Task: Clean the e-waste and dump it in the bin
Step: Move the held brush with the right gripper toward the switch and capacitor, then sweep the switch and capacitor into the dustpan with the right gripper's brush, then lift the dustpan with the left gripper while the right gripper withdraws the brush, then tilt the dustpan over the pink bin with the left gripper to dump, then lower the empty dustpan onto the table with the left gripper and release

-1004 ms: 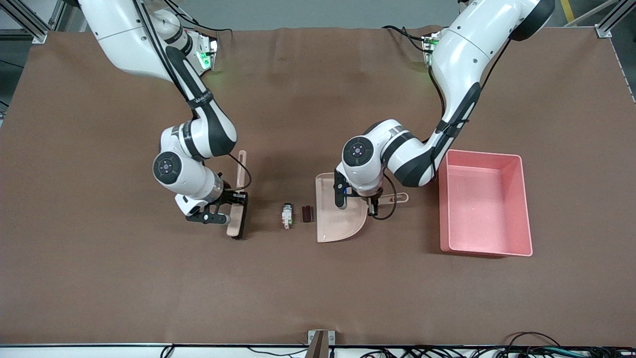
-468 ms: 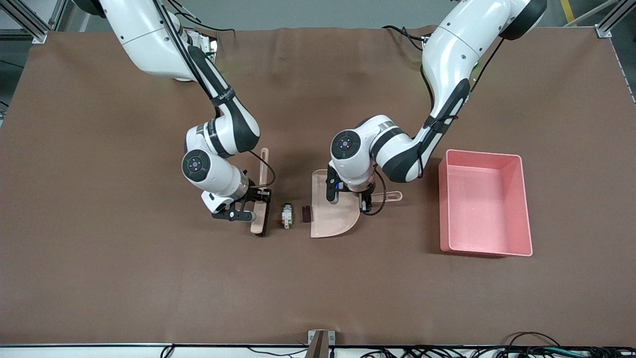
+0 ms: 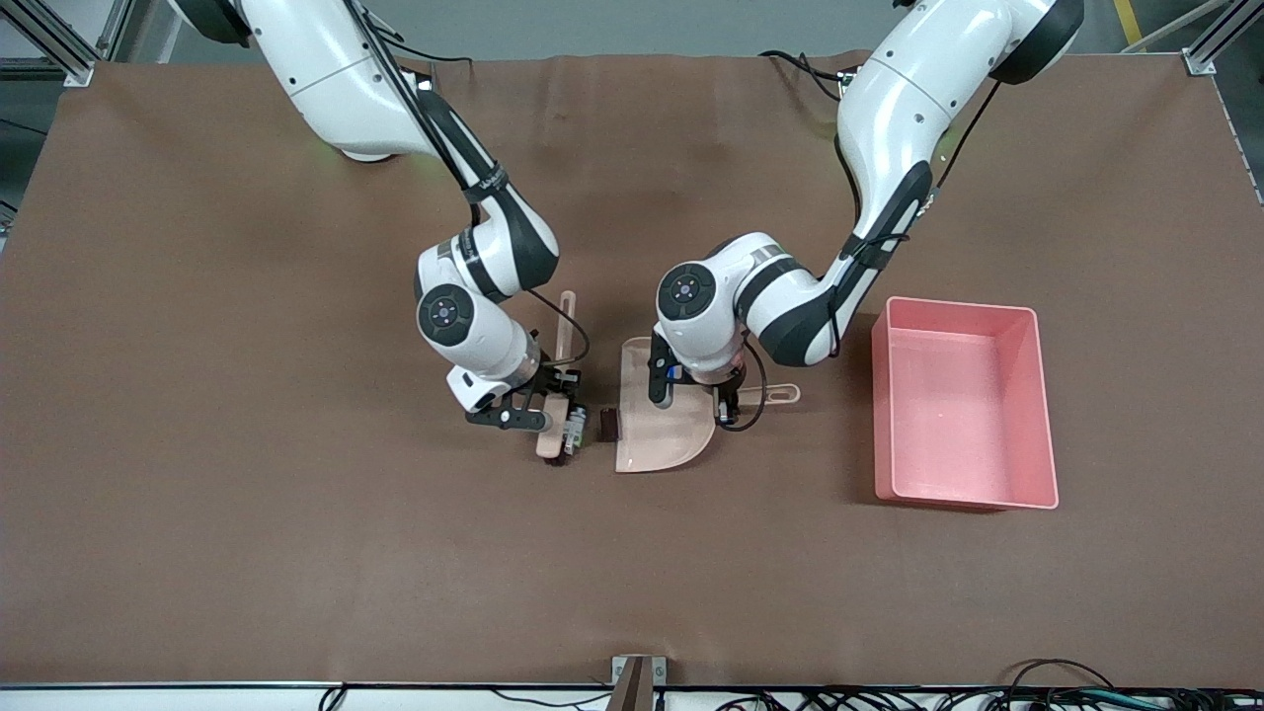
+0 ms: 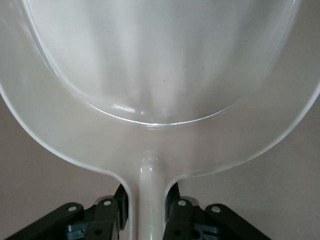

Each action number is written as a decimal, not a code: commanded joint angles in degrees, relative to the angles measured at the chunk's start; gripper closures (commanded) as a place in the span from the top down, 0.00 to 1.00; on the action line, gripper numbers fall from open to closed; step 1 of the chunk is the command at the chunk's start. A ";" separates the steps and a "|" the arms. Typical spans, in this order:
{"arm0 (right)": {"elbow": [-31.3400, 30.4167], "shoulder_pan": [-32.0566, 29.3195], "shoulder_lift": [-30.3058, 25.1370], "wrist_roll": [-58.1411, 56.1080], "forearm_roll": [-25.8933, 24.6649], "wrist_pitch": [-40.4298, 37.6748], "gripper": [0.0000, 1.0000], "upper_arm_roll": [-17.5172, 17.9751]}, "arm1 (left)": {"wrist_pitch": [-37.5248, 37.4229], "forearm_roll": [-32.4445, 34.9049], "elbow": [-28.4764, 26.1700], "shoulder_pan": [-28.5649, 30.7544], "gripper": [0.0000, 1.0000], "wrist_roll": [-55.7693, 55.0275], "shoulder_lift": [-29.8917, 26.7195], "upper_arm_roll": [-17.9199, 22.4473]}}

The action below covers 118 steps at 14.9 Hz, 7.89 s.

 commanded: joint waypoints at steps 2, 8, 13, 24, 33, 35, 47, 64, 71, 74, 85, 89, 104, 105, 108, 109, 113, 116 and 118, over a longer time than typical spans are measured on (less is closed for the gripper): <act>2.74 2.40 1.86 0.79 2.72 0.15 0.00 -0.47 | -1.02 0.80 3.27 -0.87 0.19 0.09 2.22 0.30; 4.14 4.43 1.86 0.88 3.42 0.06 0.00 -0.38 | -1.02 0.45 3.71 -1.31 0.19 -0.78 2.66 0.21; 4.32 5.04 1.95 0.53 5.89 0.93 0.00 0.32 | -1.02 0.54 3.62 -1.31 0.19 -1.14 2.66 0.30; 4.67 3.73 3.27 -1.14 10.28 4.20 0.00 3.66 | -1.02 0.63 3.53 -1.13 0.19 -1.14 2.66 0.22; 4.41 -10.76 -4.37 -15.01 8.18 -14.86 0.01 2.44 | 0.20 0.19 3.53 -0.52 0.19 -1.67 2.84 0.21; 4.15 -13.05 -6.65 -15.47 3.02 -18.21 0.01 0.86 | 2.92 -0.68 3.44 0.18 0.19 -1.67 2.84 0.21; -14.21 -29.66 -19.23 -25.72 -17.84 -16.14 0.02 -3.98 | 13.04 -3.06 4.76 1.67 0.11 -1.67 -0.23 -0.49; -20.29 -33.72 -14.75 -26.98 -17.58 -1.87 1.00 -3.81 | 7.68 -7.72 -3.84 32.51 0.07 12.65 -19.04 -6.46; -12.64 -33.63 -23.42 -26.89 -17.49 -12.93 1.00 -3.81 | 7.68 -7.63 -10.96 52.63 0.04 26.44 -24.22 -14.02; -12.20 -33.10 -31.16 -26.98 -17.40 -18.56 1.00 -3.63 | 7.68 -7.55 -15.09 57.56 0.03 32.42 -26.34 -13.94; 7.13 -34.42 -38.04 -27.07 -18.28 -42.48 1.00 -3.98 | 4.18 12.55 -20.38 60.84 0.02 26.30 -26.61 -14.81; 8.19 -34.33 -37.86 -26.19 -18.02 -43.18 1.00 -3.89 | -0.84 23.72 -20.55 60.48 0.02 24.52 -26.17 -18.15; 15.40 -37.68 -37.60 -25.66 -17.49 -55.31 1.00 -0.55 | -3.73 15.52 -8.53 52.41 0.02 23.92 -21.61 -26.59; 15.48 -37.59 -37.60 -25.66 -17.58 -55.22 1.00 -0.55 | -4.88 12.52 -7.12 50.56 0.02 21.38 -20.46 -26.59; 15.31 -33.65 -37.60 -25.66 -18.28 -55.57 1.00 -2.74 | -5.42 9.07 -6.31 44.86 0.01 11.45 -17.39 -26.68; 15.39 -33.19 -37.60 -25.66 -18.19 -55.57 1.00 -3.79 | -5.42 8.98 -5.44 42.31 0.01 9.86 -15.72 -26.68; 15.40 -33.72 -37.60 -25.66 -18.19 -55.23 1.00 -3.89 | -5.59 7.41 -1.04 34.40 0.02 9.49 -8.86 -26.68; 15.31 -34.33 -37.51 -25.75 -18.11 -54.96 1.00 -3.81 | -5.24 7.04 -0.86 29.64 0.02 8.97 -5.44 -26.59; 15.31 -33.98 -36.99 -25.66 -18.28 -54.87 1.00 -3.89 | -4.28 8.09 -1.13 28.66 0.02 9.23 -2.63 -26.33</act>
